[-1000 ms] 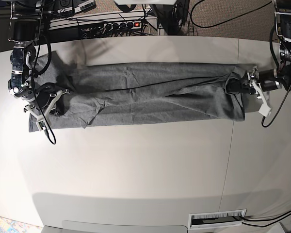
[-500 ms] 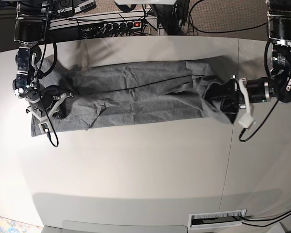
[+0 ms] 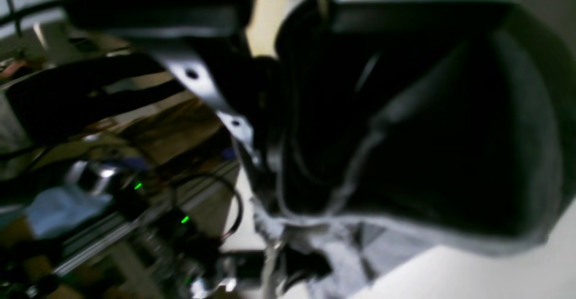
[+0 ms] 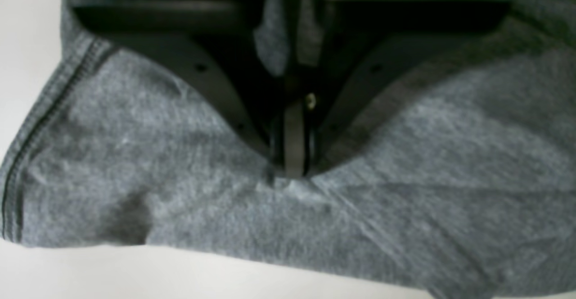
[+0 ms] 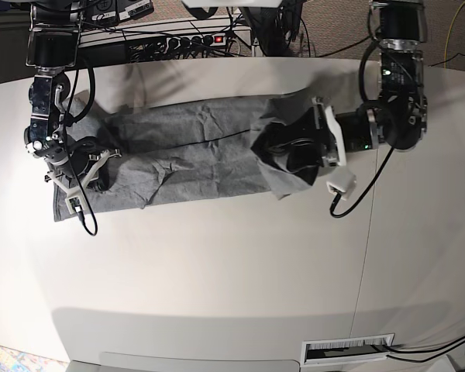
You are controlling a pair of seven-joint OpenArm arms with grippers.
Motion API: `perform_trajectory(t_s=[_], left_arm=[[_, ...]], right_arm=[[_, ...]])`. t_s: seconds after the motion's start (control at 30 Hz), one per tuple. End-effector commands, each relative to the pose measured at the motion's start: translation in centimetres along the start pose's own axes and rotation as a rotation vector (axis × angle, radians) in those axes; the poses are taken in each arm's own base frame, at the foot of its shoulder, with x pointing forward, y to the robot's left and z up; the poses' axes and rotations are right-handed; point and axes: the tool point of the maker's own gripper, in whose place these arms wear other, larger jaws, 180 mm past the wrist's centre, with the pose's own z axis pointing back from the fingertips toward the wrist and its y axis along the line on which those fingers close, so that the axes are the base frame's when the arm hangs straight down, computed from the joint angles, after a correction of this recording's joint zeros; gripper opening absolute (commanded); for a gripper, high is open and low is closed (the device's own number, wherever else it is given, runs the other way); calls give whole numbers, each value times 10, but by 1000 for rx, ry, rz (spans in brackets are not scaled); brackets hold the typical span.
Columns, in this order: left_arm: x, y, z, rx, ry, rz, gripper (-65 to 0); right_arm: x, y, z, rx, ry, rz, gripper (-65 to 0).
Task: Fold the T-shirt properly
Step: 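Fold the strip end held by the left gripper back toward the middle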
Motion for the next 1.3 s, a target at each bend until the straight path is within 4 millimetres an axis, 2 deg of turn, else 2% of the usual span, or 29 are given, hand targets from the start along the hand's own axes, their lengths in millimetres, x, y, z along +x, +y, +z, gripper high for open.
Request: perform_trajectory(t_s=[0.0,0.23,0.4,0.47,0.6,0.7,0.97,1.13,1.27], left_arm=[[17,-7,0,-27,-55,-28,-650],[18,-10,-24,-89,-152,66,-650],[-2,5,-47,-29,-115,89,-650],[-11,7,-56,-16,-89,81,-607],[-28,10,-72,25,-18,26,-481],[-36,10,-79,41,25,-16,-462],[-17,14,-84,46,33,-85,-463],[-24,25,-74,68,167,-132,-465],[-25,21,-61,30,190,-99,-496]], right_arm=[[-23,3,0,10,105,29,-650],[-23,3,0,10,104,28,-650],[-23,3,0,9,108,29,-650],[-23,3,0,9,108,29,-650],[-23,3,0,9,108,29,-650],[-23,3,0,10,107,29,-650],[-23,3,0,9,108,29,-650],[-23,3,0,9,108,29,-650],[-23,3,0,9,108,28,-650]])
